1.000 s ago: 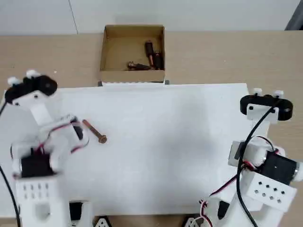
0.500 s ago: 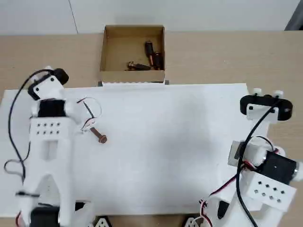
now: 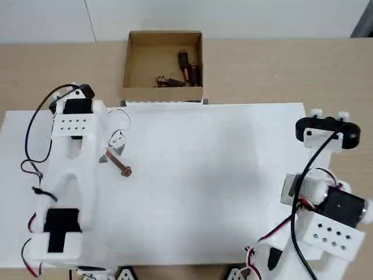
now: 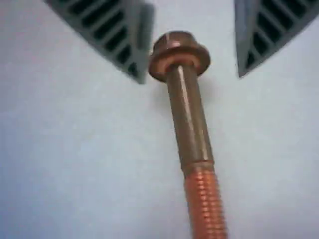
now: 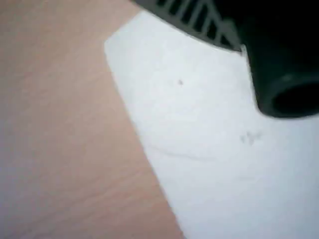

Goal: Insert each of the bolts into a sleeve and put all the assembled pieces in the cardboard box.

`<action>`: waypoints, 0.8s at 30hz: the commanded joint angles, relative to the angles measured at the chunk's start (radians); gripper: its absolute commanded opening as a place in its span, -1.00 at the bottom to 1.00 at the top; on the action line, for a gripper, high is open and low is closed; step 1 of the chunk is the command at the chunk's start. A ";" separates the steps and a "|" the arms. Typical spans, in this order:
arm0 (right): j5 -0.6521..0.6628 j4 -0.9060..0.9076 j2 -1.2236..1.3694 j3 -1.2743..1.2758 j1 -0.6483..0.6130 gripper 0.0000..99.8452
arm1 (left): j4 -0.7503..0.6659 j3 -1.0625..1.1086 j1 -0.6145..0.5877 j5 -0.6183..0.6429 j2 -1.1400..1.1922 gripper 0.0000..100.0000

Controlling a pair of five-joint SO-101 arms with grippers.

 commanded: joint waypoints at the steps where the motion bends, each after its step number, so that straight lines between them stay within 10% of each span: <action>1: -0.011 -0.021 -0.018 -0.005 0.008 -0.99 | 0.009 -0.038 0.003 0.003 0.032 -0.66; 24: -0.011 -0.021 -0.018 -0.005 0.008 -0.99 | 0.017 -0.062 0.008 0.029 0.238 -0.99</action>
